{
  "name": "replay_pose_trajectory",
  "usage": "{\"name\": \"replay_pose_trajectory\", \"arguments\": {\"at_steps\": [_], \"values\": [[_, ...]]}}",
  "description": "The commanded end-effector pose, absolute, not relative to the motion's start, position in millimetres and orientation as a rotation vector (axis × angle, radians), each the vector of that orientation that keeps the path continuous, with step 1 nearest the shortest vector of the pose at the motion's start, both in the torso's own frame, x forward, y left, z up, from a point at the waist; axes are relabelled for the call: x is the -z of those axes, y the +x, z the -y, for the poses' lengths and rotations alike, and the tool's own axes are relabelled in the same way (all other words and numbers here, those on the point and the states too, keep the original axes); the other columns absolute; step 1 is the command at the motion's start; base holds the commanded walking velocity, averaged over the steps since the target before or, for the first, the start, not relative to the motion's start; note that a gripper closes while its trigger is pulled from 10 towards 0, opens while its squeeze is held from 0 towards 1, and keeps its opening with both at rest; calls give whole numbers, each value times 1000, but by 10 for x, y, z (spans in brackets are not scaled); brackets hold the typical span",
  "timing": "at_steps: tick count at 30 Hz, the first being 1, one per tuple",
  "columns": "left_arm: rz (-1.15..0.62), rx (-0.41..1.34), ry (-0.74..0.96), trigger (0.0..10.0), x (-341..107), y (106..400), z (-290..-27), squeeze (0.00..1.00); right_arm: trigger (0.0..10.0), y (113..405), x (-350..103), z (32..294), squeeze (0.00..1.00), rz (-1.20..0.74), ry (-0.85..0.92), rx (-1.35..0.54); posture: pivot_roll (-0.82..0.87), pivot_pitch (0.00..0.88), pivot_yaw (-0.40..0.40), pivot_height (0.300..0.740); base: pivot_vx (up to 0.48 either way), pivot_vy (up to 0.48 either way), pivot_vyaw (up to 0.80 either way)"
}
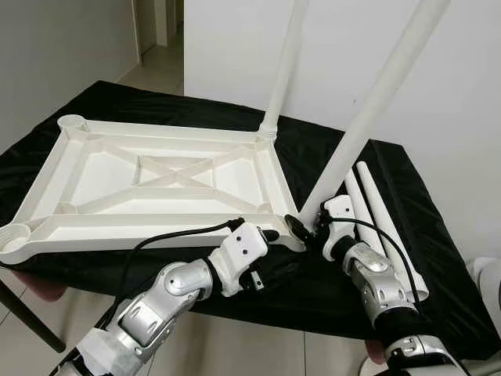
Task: Building children table
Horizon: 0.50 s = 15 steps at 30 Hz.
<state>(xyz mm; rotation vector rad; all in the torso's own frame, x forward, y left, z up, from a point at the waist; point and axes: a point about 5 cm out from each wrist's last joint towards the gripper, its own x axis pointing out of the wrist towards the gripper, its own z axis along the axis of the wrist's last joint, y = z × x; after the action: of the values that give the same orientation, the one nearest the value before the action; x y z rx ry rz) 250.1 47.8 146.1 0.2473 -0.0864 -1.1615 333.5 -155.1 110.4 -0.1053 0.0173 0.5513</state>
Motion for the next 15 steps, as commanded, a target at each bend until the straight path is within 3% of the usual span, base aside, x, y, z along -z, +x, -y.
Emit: {"name": "replay_pose_trajectory", "arguments": {"at_steps": [1,2,3,4,5,15], "values": [[82,1216,257,10000,-1459,2472,-455,0,0,3311,-1012,1587,0,-55,-101,-560,7,0,-118,740,0,0,0],[82,1216,257,10000,-1459,2472,-455,0,0,3311,-1012,1587,0,-55,-101,-560,7,0,-118,740,0,0,0],[82,1215,256,10000,-1461,2472,-456,0,1608,3306,-991,1592,0,-66,-93,-544,7,0,-119,740,0,0,0],[82,1215,256,10000,-1461,2472,-456,0,1608,3306,-991,1592,0,-66,-93,-544,7,0,-119,740,0,0,0],[82,1215,255,10000,-1461,2471,-456,0,10000,3303,-974,1588,0,-74,-72,-534,7,0,-119,740,0,0,0],[82,1215,255,10000,-1456,2467,-452,0,10000,3271,-956,1468,0,-72,-9,-381,5,0,-126,740,0,0,0]]}}
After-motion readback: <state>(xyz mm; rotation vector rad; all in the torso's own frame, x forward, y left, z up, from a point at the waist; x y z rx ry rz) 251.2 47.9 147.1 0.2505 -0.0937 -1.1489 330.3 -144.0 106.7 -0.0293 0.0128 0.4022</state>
